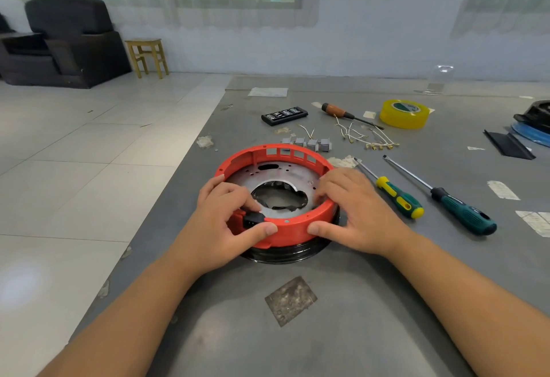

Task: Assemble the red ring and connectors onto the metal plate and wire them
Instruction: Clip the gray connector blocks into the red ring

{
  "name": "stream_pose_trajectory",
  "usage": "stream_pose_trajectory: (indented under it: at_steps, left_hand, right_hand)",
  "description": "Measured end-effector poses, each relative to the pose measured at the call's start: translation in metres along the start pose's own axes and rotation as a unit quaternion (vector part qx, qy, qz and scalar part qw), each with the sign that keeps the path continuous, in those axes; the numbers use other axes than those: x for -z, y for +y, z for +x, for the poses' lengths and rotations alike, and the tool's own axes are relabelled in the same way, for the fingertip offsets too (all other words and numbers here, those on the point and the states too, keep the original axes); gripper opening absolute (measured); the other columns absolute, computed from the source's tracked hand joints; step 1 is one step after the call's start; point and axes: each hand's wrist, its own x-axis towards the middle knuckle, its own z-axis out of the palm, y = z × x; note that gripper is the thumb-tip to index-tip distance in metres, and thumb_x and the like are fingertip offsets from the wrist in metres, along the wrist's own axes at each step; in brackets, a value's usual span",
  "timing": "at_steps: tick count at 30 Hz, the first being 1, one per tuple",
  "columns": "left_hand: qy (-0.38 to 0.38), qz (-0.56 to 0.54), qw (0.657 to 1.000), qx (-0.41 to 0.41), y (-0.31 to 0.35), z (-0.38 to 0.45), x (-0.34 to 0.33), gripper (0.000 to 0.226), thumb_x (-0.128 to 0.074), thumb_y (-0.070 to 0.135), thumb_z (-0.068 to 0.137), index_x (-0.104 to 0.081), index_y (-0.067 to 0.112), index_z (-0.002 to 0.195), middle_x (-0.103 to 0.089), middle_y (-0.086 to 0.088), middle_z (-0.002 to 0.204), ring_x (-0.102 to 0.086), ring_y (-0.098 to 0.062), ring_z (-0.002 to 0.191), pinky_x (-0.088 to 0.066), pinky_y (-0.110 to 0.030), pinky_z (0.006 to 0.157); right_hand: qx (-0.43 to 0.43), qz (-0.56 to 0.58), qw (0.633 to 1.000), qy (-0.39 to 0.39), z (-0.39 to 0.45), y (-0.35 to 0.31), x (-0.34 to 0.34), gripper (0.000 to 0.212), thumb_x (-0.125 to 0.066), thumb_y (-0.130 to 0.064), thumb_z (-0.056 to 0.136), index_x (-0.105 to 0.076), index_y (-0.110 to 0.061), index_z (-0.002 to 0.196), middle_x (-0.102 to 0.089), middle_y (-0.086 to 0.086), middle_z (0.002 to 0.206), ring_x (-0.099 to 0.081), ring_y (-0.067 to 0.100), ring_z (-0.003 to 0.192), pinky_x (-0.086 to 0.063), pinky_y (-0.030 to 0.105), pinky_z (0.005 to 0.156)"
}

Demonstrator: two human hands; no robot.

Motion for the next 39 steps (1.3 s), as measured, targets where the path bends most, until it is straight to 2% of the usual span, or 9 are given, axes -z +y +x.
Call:
stream_pose_trajectory:
  at_steps: [4, 11, 14, 16, 20, 25, 29, 33, 39]
  left_hand:
    - [-0.003, 0.011, 1.0, -0.005, -0.003, 0.0, 0.005, 0.028, -0.058, 0.053, 0.093, -0.063, 0.026, 0.087, -0.061, 0.016, 0.087, -0.06, -0.004, 0.092, -0.029, -0.052, 0.122]
    - [0.009, 0.064, 0.998, -0.006, 0.002, 0.002, 0.011, 0.032, -0.051, 0.05, 0.097, -0.07, 0.029, 0.082, -0.063, 0.022, 0.083, -0.062, -0.005, 0.093, -0.037, -0.053, 0.116]
    - [-0.026, 0.117, 0.991, -0.052, 0.01, 0.003, 0.009, 0.034, -0.054, 0.059, 0.097, -0.072, 0.031, 0.087, -0.066, 0.02, 0.084, -0.062, -0.005, 0.09, -0.042, -0.047, 0.11]
    - [-0.047, 0.151, 0.984, -0.084, 0.013, 0.004, 0.006, 0.039, -0.054, 0.067, 0.095, -0.076, 0.036, 0.088, -0.068, 0.022, 0.085, -0.063, -0.003, 0.094, -0.042, -0.043, 0.106]
    - [-0.062, 0.144, 0.983, -0.099, 0.006, 0.004, 0.011, 0.04, -0.056, 0.065, 0.096, -0.079, 0.035, 0.081, -0.07, 0.025, 0.092, -0.056, -0.011, 0.118, -0.032, -0.041, 0.111]
    - [-0.053, 0.167, 0.983, -0.046, -0.002, 0.001, 0.026, 0.025, -0.051, 0.038, 0.087, -0.075, 0.032, 0.091, -0.068, 0.024, 0.112, -0.05, -0.022, 0.129, -0.029, -0.048, 0.11]
    - [-0.081, 0.161, 0.983, -0.041, 0.01, -0.001, 0.014, 0.029, -0.051, 0.037, 0.09, -0.072, 0.032, 0.109, -0.066, 0.021, 0.104, -0.058, -0.01, 0.117, -0.03, -0.046, 0.113]
    - [-0.069, 0.102, 0.992, -0.019, 0.016, 0.002, 0.004, 0.027, -0.051, 0.04, 0.086, -0.073, 0.028, 0.096, -0.062, 0.017, 0.086, -0.055, -0.001, 0.099, -0.03, -0.042, 0.109]
    - [-0.007, 0.009, 0.998, 0.062, -0.008, 0.001, 0.031, 0.047, -0.044, 0.049, 0.093, -0.069, 0.022, 0.064, -0.065, 0.011, 0.077, -0.047, -0.016, 0.11, -0.035, -0.042, 0.1]
  right_hand:
    - [0.014, -0.044, 0.998, 0.036, 0.0, -0.011, -0.006, 0.063, -0.053, -0.082, 0.083, -0.061, -0.02, 0.08, -0.056, -0.006, 0.087, -0.053, 0.016, 0.095, -0.033, 0.034, 0.105]
    - [0.001, -0.073, 0.996, 0.052, -0.004, -0.032, -0.014, 0.066, -0.043, -0.089, 0.084, -0.061, -0.025, 0.081, -0.054, -0.012, 0.082, -0.05, 0.011, 0.092, -0.026, 0.032, 0.105]
    - [0.018, -0.033, 0.999, 0.03, -0.003, -0.025, -0.011, 0.059, -0.043, -0.087, 0.086, -0.062, -0.032, 0.095, -0.056, -0.018, 0.097, -0.05, 0.005, 0.103, -0.027, 0.036, 0.109]
    - [0.03, -0.002, 0.999, 0.013, -0.003, -0.011, -0.006, 0.059, -0.047, -0.085, 0.087, -0.06, -0.036, 0.116, -0.054, -0.019, 0.124, -0.046, 0.003, 0.125, -0.028, 0.038, 0.114]
    - [-0.05, 0.066, 0.995, -0.055, 0.0, 0.011, 0.007, 0.077, -0.054, -0.085, 0.081, -0.05, -0.037, 0.14, -0.031, -0.02, 0.158, -0.021, 0.001, 0.15, -0.028, 0.038, 0.123]
    - [-0.077, -0.04, 0.996, 0.019, 0.0, -0.016, -0.005, 0.061, -0.051, -0.083, 0.083, -0.068, -0.029, 0.105, -0.054, -0.011, 0.124, -0.048, 0.013, 0.118, -0.047, 0.038, 0.097]
    - [-0.072, -0.137, 0.983, 0.097, 0.001, -0.062, -0.026, 0.056, -0.047, -0.077, 0.09, -0.069, -0.025, 0.093, -0.055, -0.006, 0.093, -0.048, 0.021, 0.09, -0.043, 0.038, 0.077]
    - [0.035, -0.048, 0.995, 0.086, 0.005, -0.055, -0.015, 0.038, -0.063, -0.041, 0.091, -0.066, -0.026, 0.125, -0.059, -0.006, 0.124, -0.054, 0.018, 0.109, -0.045, 0.034, 0.091]
    - [-0.023, 0.028, 0.998, -0.057, 0.004, 0.002, 0.017, 0.053, -0.066, -0.029, 0.088, -0.058, -0.031, 0.141, -0.038, -0.015, 0.159, -0.026, 0.013, 0.149, -0.021, 0.038, 0.125]
